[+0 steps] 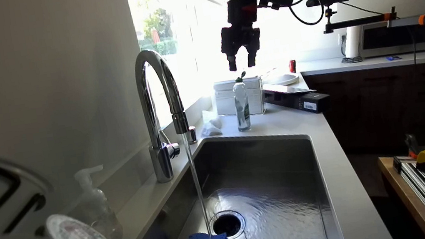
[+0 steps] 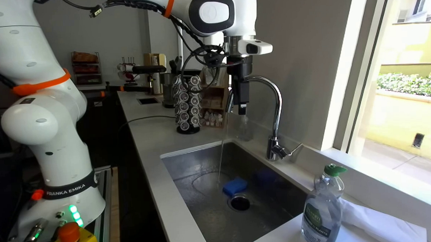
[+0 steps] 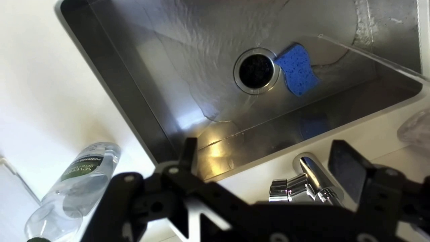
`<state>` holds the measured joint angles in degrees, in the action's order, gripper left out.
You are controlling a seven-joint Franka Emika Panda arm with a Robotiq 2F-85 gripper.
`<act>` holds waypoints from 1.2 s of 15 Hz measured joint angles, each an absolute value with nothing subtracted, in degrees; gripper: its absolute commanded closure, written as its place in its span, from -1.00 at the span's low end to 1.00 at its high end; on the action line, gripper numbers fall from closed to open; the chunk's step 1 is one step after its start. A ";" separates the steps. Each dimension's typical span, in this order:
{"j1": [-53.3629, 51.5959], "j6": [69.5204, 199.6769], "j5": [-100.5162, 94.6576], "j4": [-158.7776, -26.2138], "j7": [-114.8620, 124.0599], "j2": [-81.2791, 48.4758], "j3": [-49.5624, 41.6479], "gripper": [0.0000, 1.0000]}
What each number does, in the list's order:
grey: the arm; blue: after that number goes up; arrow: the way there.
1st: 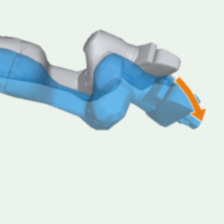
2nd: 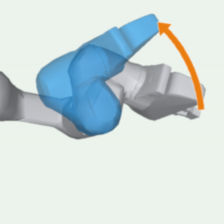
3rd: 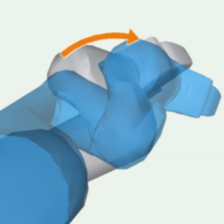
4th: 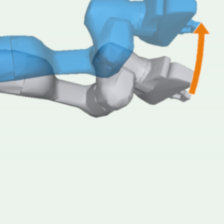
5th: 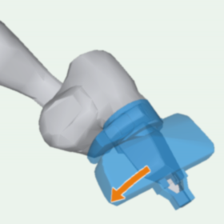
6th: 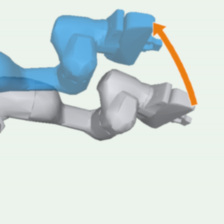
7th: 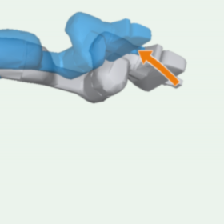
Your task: Close the tap
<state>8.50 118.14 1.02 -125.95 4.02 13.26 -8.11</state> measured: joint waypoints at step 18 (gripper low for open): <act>9.10 140.15 10.00 -110.38 -0.33 -10.37 -8.27 -1.00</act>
<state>9.10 140.15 10.00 -110.38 -0.33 -10.37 -8.27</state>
